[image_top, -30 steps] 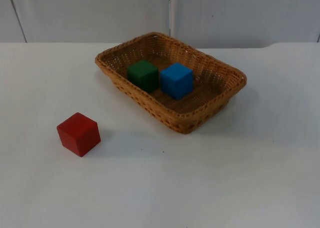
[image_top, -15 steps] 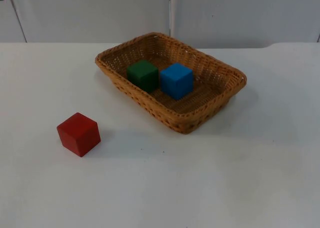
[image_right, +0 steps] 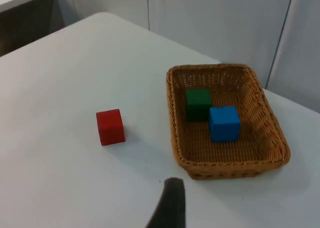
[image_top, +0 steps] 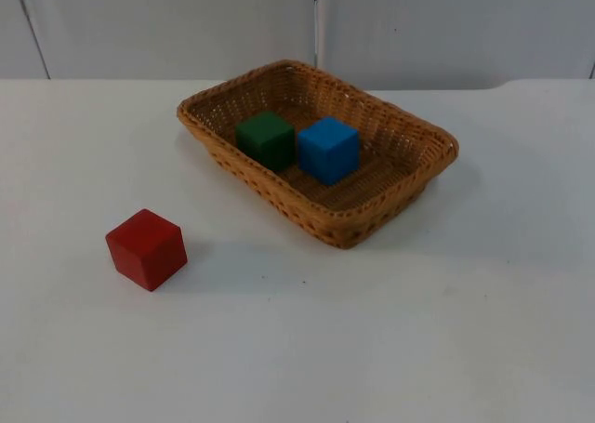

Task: Pick up one cube with each hand and place exactly two cubes into the same basket, leaving the remaining cube outside.

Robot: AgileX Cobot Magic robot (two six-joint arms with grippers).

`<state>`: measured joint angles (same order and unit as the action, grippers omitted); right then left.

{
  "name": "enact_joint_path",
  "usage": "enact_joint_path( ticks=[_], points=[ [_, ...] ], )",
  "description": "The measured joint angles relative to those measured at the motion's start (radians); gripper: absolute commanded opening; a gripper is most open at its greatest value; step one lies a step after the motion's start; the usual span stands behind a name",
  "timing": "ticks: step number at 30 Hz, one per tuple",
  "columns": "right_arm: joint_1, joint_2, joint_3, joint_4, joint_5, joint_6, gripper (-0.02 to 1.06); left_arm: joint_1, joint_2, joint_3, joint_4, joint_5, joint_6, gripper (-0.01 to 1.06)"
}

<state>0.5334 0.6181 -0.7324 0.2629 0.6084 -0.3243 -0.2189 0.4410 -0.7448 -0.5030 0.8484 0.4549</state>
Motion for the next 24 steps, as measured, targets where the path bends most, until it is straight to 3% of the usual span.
enact_joint_path(
  ticks=[14, 24],
  points=[
    [0.000, -0.155, 0.076, 0.000, 0.038, 0.000, 0.72, 0.000, -0.125, 0.010, 0.162, 0.081, -0.125, 0.89],
    [0.000, -0.260, 0.113, 0.000, 0.094, 0.019, 0.72, 0.000, -0.278, 0.171, 0.242, 0.090, -0.217, 0.89]
  ],
)
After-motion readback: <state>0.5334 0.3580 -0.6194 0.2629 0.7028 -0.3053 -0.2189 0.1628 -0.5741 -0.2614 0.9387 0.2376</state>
